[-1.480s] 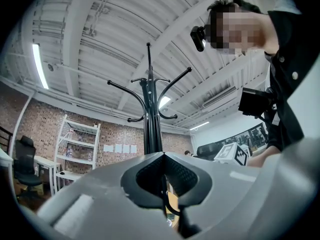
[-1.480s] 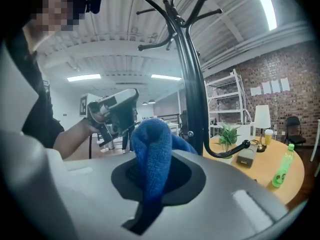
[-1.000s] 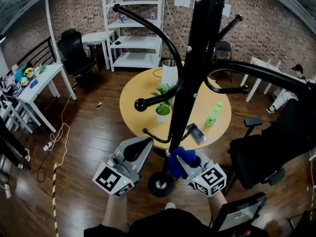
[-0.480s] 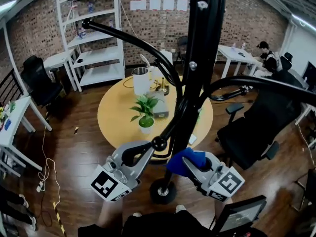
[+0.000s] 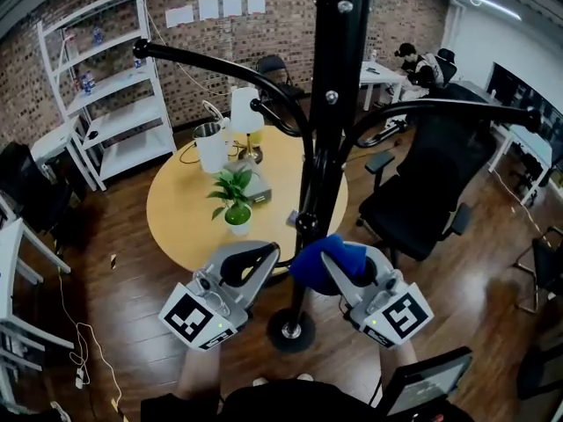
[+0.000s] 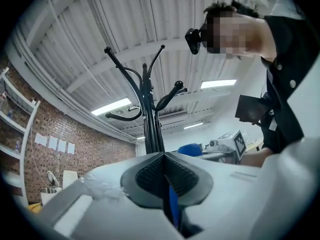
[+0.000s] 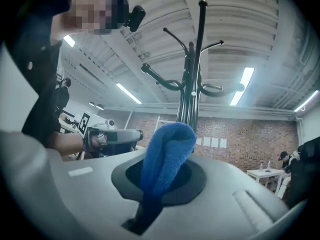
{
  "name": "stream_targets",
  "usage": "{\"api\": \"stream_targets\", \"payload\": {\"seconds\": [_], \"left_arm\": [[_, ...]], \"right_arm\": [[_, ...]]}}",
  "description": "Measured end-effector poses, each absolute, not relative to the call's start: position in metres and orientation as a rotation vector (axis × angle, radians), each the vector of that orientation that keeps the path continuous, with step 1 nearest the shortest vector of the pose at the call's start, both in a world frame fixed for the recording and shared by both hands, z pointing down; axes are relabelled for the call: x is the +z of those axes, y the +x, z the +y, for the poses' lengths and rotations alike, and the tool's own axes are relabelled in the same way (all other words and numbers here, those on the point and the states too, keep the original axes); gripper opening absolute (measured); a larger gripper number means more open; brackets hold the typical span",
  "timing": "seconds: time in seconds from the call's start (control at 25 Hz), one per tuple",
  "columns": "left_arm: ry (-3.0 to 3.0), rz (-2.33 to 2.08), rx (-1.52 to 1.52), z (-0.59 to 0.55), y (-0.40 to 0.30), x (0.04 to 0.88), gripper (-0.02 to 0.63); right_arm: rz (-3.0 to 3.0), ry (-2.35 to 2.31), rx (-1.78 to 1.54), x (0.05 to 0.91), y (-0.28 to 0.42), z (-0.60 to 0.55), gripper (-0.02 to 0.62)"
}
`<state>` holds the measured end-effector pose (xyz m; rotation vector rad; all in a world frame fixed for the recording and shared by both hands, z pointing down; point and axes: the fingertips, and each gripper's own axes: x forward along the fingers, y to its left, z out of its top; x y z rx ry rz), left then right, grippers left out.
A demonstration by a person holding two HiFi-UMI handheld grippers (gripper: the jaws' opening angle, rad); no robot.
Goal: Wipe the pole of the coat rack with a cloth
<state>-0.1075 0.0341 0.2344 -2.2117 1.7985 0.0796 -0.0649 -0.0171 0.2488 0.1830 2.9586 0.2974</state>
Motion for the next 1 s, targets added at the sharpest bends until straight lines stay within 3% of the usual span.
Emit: {"api": "stream_targets", "payload": {"seconds": [0.4,0.68,1.0], "left_arm": [[-2.332,1.627,0.135,0.025,-0.103,0.222,-0.006],[-2.533,1.323,0.208,0.044,-0.136,0.225,-0.006],[-2.59,1.208,0.259,0.046,-0.156,0.217,-0.006]], "right_arm": [[2.855,-0.169,0.584,0.209,-0.072,-0.011,0.022],[2.975,-0.76,0.978,0.23,-0.1,-0.017,0.021],[2.898,-1.025,0.982,0.236,-0.109,-0.027,0.021]]}}
